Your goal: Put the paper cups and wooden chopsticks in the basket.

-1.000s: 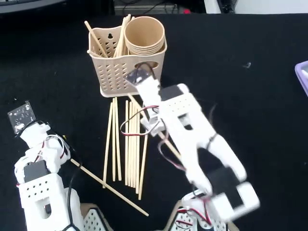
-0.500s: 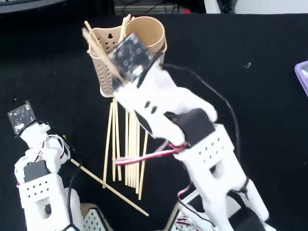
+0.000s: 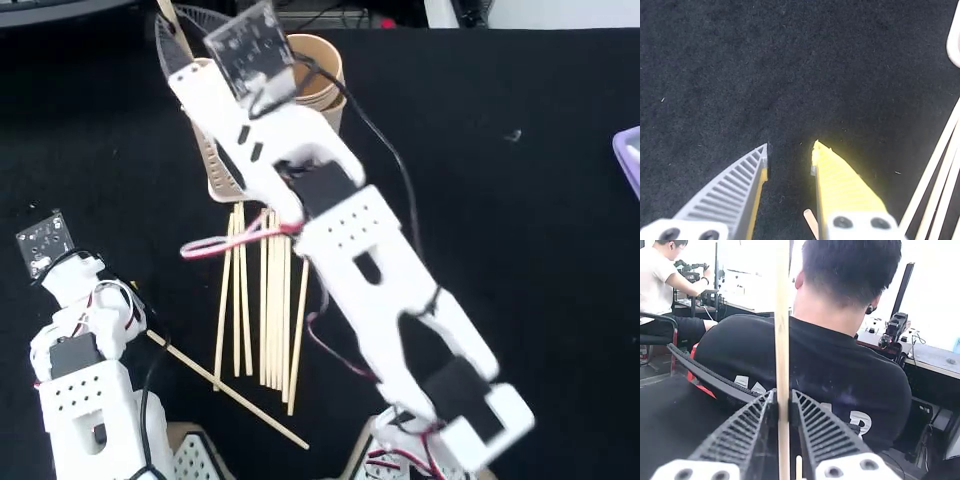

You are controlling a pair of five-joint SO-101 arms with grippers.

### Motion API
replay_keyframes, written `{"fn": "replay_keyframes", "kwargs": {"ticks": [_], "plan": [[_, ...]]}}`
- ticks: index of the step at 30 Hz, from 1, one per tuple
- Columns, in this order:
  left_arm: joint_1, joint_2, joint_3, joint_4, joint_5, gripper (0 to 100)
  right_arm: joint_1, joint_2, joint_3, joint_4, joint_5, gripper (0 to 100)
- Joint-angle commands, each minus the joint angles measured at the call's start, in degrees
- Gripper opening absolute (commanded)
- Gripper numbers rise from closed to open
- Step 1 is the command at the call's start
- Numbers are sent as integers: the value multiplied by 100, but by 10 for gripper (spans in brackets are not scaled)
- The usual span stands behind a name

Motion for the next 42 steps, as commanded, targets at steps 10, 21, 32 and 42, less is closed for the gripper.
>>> {"fn": "replay_keyframes", "kwargs": {"ticks": [10,21,32,42], "plan": [[-48,-79,-66,-79,62,148,211,646,-637,1160,-62,134],[-48,-79,-66,-79,62,148,176,-901,-831,3121,-26,109],[-13,-79,-57,-79,62,148,44,-2651,1771,6198,-18,109],[57,-35,-347,167,-167,153,519,-2730,4171,5152,176,162]]}}
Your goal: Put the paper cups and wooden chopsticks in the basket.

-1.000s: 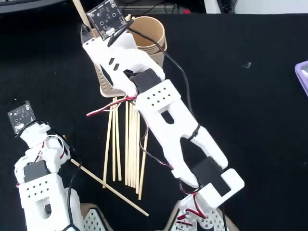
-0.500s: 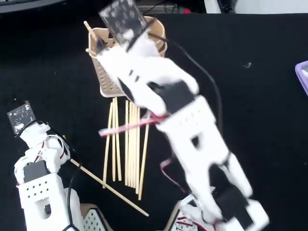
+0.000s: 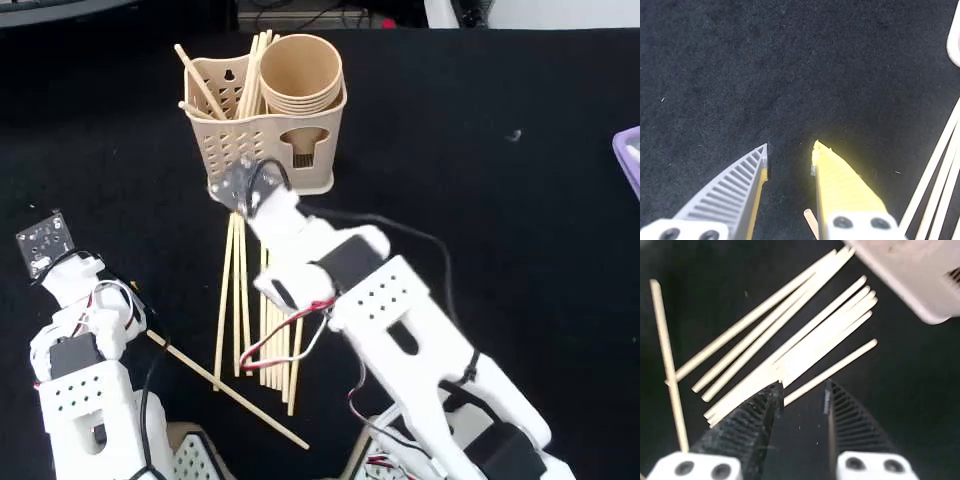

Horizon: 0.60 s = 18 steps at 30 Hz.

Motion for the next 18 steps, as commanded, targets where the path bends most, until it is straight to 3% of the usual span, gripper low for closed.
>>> {"fn": "replay_keyframes", "kwargs": {"ticks": [1,5,8,12,18], "plan": [[110,-18,-479,273,-360,155,967,-242,347,-571,-79,162],[532,-18,-778,686,-651,235,2382,-242,716,-993,-211,160],[813,-9,-954,897,-1204,238,3059,-242,1059,-1187,-246,159],[1077,105,-1455,1618,-1899,238,3305,-242,1675,-1618,-844,159],[1130,1802,-2580,2699,-1960,238,3332,-233,1982,-1943,-1046,159]]}}
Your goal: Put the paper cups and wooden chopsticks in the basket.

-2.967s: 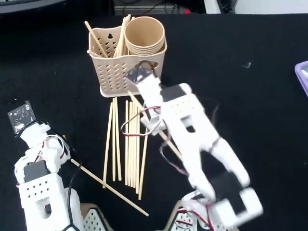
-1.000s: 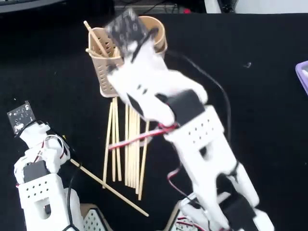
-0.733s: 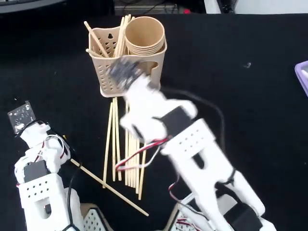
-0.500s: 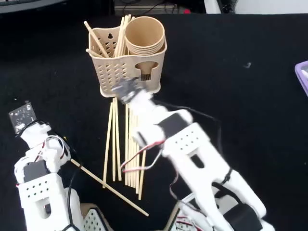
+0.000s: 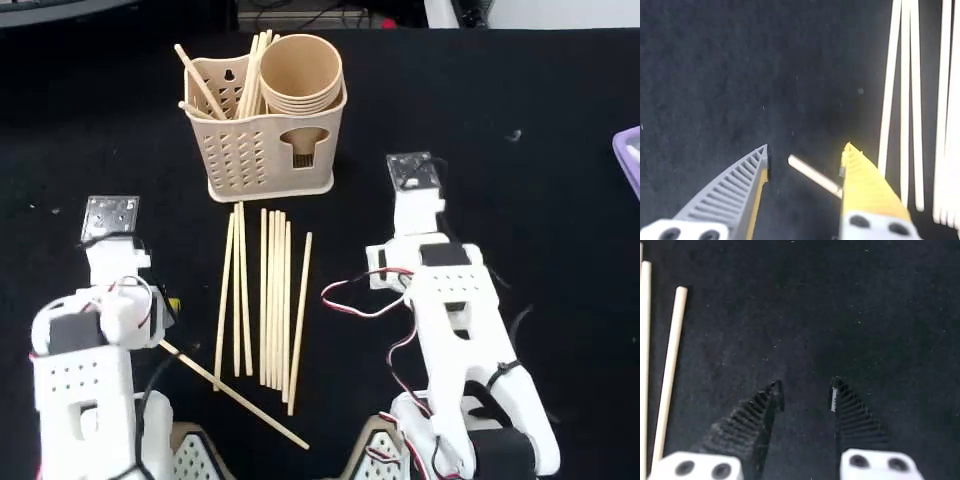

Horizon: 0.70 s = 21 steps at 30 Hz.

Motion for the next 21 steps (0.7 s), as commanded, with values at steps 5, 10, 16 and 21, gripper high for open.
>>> {"fn": "replay_keyframes", "kwargs": {"ticks": [5,10,16,21], "plan": [[453,2532,-1516,1011,-114,238,88,-233,426,-668,-62,159],[1156,2866,-1701,1046,-1495,238,79,-233,620,-976,-53,159],[1604,2769,-1349,1099,-2040,238,79,-233,637,-993,-53,159],[1464,2769,-1033,703,-738,238,79,-233,629,-993,-53,159]]}}
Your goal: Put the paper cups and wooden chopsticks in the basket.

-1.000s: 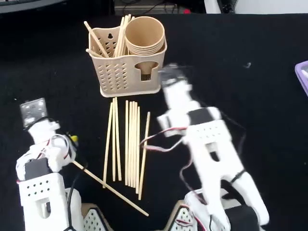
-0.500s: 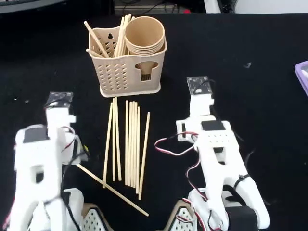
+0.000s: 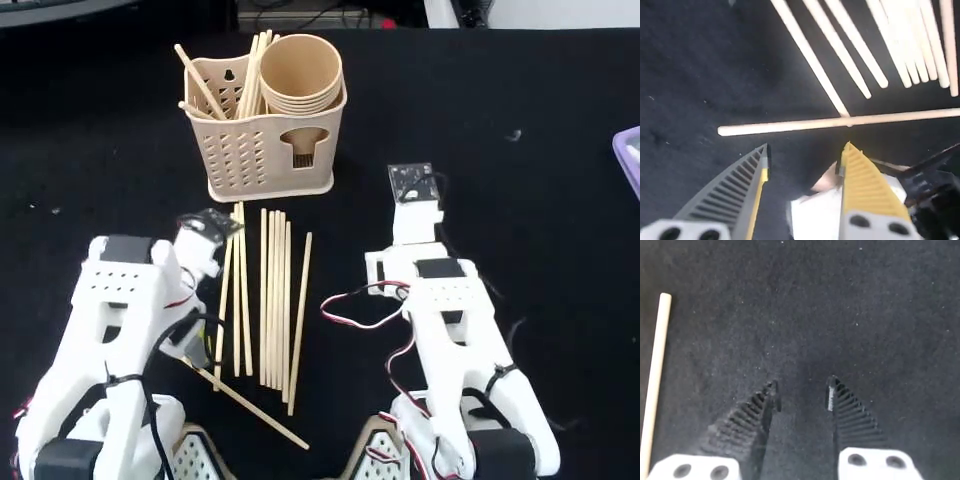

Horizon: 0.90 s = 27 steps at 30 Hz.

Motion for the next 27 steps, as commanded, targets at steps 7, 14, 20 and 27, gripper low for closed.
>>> {"fn": "replay_keyframes", "kwargs": {"ticks": [7,14,20,27], "plan": [[-251,-44,576,-765,2787,238,79,-224,-22,-97,0,159],[-444,-44,629,-782,4431,238,79,-224,-22,-97,0,159],[-488,-35,954,-1134,4519,238,79,-224,-22,-97,0,159],[-462,-35,1235,-1846,4519,238,79,-224,-22,-97,0,159]]}}
